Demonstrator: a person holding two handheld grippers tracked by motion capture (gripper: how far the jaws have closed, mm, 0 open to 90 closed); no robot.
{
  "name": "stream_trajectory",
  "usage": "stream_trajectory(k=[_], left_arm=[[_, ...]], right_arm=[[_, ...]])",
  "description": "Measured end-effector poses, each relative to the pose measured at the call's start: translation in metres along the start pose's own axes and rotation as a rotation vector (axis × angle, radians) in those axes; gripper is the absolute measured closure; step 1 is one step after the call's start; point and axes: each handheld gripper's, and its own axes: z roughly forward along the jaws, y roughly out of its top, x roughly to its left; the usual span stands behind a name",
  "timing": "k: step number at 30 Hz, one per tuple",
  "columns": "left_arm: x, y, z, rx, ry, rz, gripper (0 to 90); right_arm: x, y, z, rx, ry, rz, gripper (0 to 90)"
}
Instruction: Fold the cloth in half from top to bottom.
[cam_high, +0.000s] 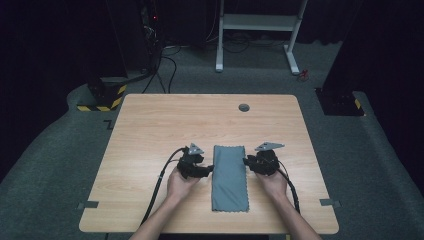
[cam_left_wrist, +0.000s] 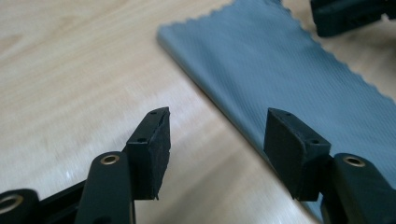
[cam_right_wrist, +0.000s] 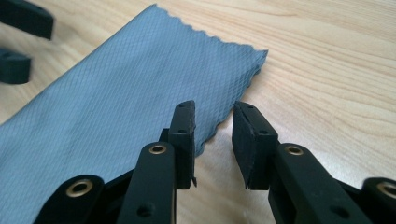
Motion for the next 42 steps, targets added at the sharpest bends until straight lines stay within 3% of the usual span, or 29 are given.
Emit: stream_trajectory(k=[6, 8, 12, 15, 21, 25, 33, 38, 42], left_arm=[[0.012, 0.019, 0.018, 0.026, -0.001, -0.043, 45.7], [0.015, 0.023, 0.023, 0.033, 0.013, -0.029, 44.1], [0.021, 0.027, 0.031, 0.048, 0.012, -0.055, 39.3], [0.023, 0.032, 0.033, 0.049, 0.026, -0.020, 38.8], [0.030, 0.041, 0.036, 0.042, 0.005, -0.068, 39.9], [0.027, 0.046, 0.041, 0.056, 0.016, -0.023, 43.8], [0.024, 0.050, 0.050, 0.073, 0.026, -0.043, 48.4], [0.022, 0.050, 0.051, 0.078, 0.043, -0.014, 54.4], [0.020, 0.051, 0.051, 0.079, 0.059, -0.006, 60.2]], right_arm=[[-0.004, 0.007, 0.006, -0.008, 0.009, 0.041, 70.1], [-0.004, 0.009, 0.007, -0.009, 0.007, 0.038, 69.6], [-0.005, 0.014, 0.008, -0.015, 0.005, 0.049, 67.5], [-0.007, 0.016, 0.010, -0.006, 0.008, 0.059, 66.4], [-0.010, 0.026, 0.011, -0.018, 0.004, 0.068, 63.1], [-0.010, 0.029, 0.016, -0.006, 0.007, 0.063, 63.8], [-0.015, 0.033, 0.025, 0.012, -0.044, 0.085, 66.1], [-0.020, 0.030, 0.030, 0.027, -0.049, 0.088, 66.2], [-0.017, 0.033, 0.033, 0.038, -0.044, 0.081, 67.3]])
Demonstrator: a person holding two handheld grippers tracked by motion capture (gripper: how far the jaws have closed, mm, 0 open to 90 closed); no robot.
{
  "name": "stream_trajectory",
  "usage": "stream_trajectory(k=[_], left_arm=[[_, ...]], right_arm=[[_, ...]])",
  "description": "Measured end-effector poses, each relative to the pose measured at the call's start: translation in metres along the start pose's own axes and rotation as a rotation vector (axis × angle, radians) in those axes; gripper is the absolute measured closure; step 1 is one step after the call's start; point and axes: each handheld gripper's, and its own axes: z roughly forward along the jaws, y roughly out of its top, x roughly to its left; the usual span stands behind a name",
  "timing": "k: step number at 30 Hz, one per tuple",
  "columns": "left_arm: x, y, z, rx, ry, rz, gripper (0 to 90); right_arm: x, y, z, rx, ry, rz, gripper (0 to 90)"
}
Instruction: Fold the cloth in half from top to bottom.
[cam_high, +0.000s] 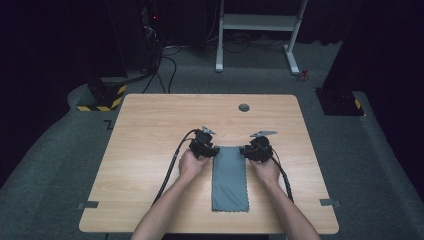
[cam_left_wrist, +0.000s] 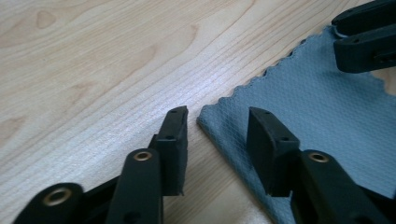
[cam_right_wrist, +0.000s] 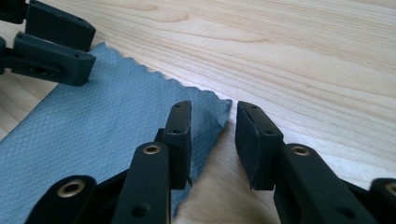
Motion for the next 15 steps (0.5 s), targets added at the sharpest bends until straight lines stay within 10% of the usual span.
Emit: stream_trajectory(k=[15], left_arm=[[-0.0032, 0.0028, 0.0050, 0.001, -0.061, 0.023, 85.5]], right_arm=[[0.0065, 0.0068, 0.0059, 0.033, 0.004, -0.075, 88.6]])
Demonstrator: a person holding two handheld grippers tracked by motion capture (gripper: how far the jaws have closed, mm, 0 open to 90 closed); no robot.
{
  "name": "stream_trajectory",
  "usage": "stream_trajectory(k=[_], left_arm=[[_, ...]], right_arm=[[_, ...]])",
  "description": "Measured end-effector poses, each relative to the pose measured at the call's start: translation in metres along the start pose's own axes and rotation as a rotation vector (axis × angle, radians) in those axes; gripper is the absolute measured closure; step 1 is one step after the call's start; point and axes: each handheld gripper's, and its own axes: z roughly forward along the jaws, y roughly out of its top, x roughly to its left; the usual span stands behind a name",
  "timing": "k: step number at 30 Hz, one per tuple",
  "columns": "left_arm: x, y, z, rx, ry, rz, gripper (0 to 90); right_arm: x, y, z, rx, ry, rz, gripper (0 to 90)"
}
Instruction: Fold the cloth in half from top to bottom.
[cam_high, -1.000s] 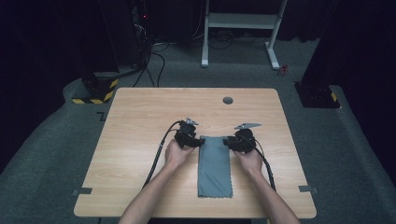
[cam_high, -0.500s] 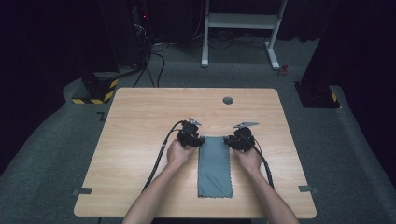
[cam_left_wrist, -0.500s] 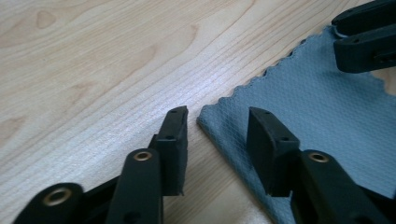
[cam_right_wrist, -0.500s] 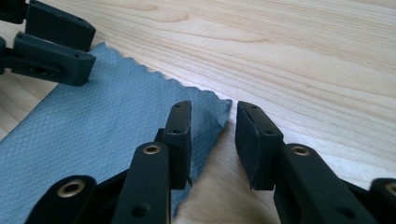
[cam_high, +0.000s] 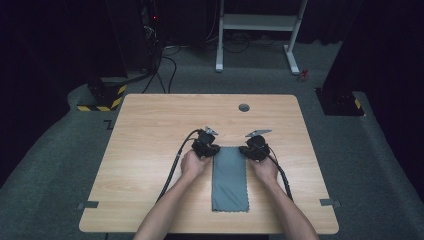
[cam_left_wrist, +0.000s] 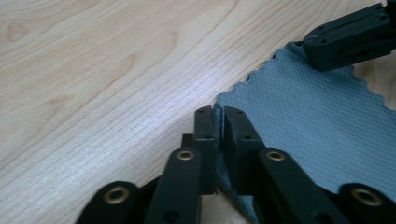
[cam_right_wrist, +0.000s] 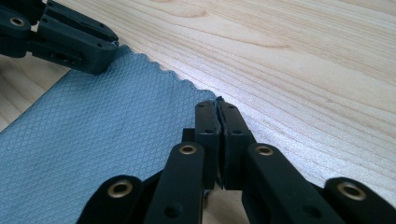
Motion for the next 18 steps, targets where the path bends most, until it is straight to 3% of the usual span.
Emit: stream_trajectory(k=[6, 9, 18], left_arm=[[0.007, -0.001, 0.000, -0.008, -0.053, -0.041, 88.6], [0.006, -0.002, -0.001, -0.009, -0.041, -0.013, 88.8], [0.006, 0.000, -0.012, -0.066, -0.050, -0.021, 88.9]], right_arm=[[-0.001, 0.000, -0.001, -0.002, 0.004, -0.001, 89.7], [-0.001, 0.000, -0.004, -0.018, 0.012, -0.004, 89.8], [0.000, 0.003, -0.014, -0.053, 0.025, -0.018, 90.0]])
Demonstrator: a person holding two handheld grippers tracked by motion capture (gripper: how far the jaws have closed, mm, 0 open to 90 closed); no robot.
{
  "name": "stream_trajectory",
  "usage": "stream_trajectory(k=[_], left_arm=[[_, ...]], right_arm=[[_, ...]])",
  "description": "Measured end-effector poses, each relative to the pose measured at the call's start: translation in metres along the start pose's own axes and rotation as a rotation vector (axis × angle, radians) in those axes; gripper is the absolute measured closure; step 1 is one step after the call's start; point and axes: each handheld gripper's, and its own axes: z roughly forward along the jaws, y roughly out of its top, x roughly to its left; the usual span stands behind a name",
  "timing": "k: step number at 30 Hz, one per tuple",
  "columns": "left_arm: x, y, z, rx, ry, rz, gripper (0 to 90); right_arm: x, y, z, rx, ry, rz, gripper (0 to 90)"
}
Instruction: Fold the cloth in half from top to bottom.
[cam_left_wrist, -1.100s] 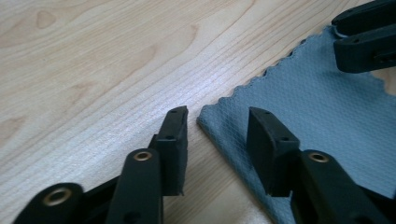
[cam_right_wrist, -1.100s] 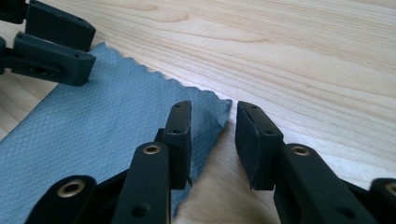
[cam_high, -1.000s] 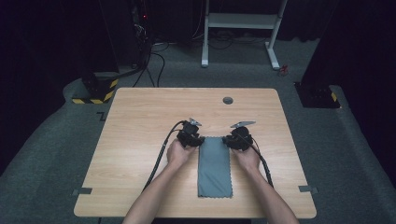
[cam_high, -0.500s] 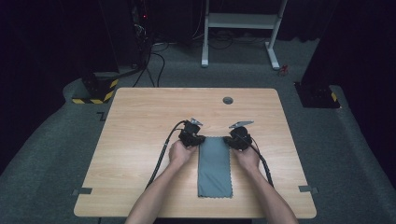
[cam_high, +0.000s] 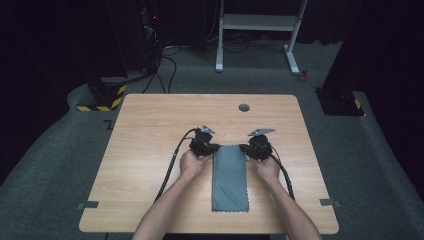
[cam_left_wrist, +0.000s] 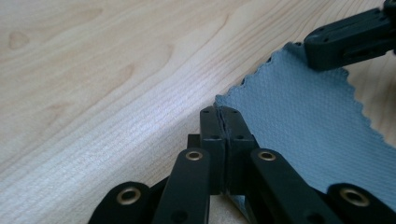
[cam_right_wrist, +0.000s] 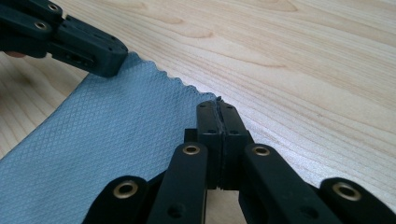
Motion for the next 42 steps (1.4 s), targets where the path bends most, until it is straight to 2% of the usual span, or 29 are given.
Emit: stream_trajectory(k=[3, 6, 9, 13, 15, 17, 21, 22, 24, 25, 27, 28, 29, 30, 35, 39, 42], left_arm=[[0.000, 0.003, -0.006, -0.013, 0.000, 0.016, 88.9], [0.003, 0.005, -0.009, -0.030, -0.017, -0.010, 88.9], [0.005, 0.008, -0.009, -0.025, -0.017, -0.011, 88.9], [0.006, 0.013, -0.009, -0.022, -0.011, -0.001, 88.9], [0.009, 0.015, -0.010, -0.032, -0.011, -0.012, 88.9], [0.014, 0.016, -0.011, -0.054, -0.027, -0.046, 88.9], [0.023, 0.018, -0.011, -0.069, -0.025, -0.065, 88.9], [0.025, 0.021, -0.011, -0.059, -0.020, -0.064, 88.9], [0.026, 0.027, -0.010, -0.055, 0.011, -0.030, 89.1], [0.028, 0.030, -0.011, -0.057, 0.011, -0.034, 89.1], [0.031, 0.037, -0.014, -0.077, 0.014, -0.040, 89.1], [0.031, 0.043, -0.018, -0.088, 0.020, -0.036, 89.1], [0.031, 0.043, -0.018, -0.088, 0.020, -0.036, 89.1], [0.029, 0.046, -0.021, -0.095, 0.034, -0.014, 89.1], [0.027, 0.042, -0.022, -0.085, 0.022, 0.000, 88.9], [0.028, 0.032, -0.018, -0.068, 0.006, -0.019, 88.8], [0.025, 0.025, -0.016, -0.055, 0.003, -0.002, 88.8]], right_arm=[[0.000, 0.001, -0.002, -0.007, -0.002, -0.012, 90.0], [-0.001, 0.002, -0.004, -0.015, 0.007, 0.004, 90.0], [-0.002, 0.004, -0.007, -0.030, 0.019, 0.020, 90.0], [-0.003, 0.008, -0.008, -0.028, 0.011, 0.010, 90.0], [-0.003, 0.016, -0.011, -0.036, 0.008, 0.005, 90.0], [-0.004, 0.017, -0.012, -0.040, 0.009, 0.005, 90.0], [-0.004, 0.027, -0.009, -0.040, 0.004, -0.006, 90.0], [-0.005, 0.030, -0.008, -0.033, 0.005, -0.003, 90.0], [-0.005, 0.038, -0.005, -0.037, -0.006, -0.003, 90.0], [-0.006, 0.041, -0.004, -0.039, -0.008, 0.001, 90.0], [-0.008, 0.048, -0.004, -0.038, -0.018, 0.006, 90.0], [-0.010, 0.053, -0.006, -0.063, -0.017, 0.017, 90.0], [-0.010, 0.053, -0.006, -0.063, -0.017, 0.017, 90.0], [-0.010, 0.057, -0.009, -0.072, -0.022, 0.019, 90.0], [-0.007, 0.055, -0.013, -0.081, -0.020, -0.002, 90.0], [-0.004, 0.046, -0.011, -0.072, -0.003, -0.014, 90.0], [-0.001, 0.040, -0.009, -0.068, -0.001, -0.025, 90.0]])
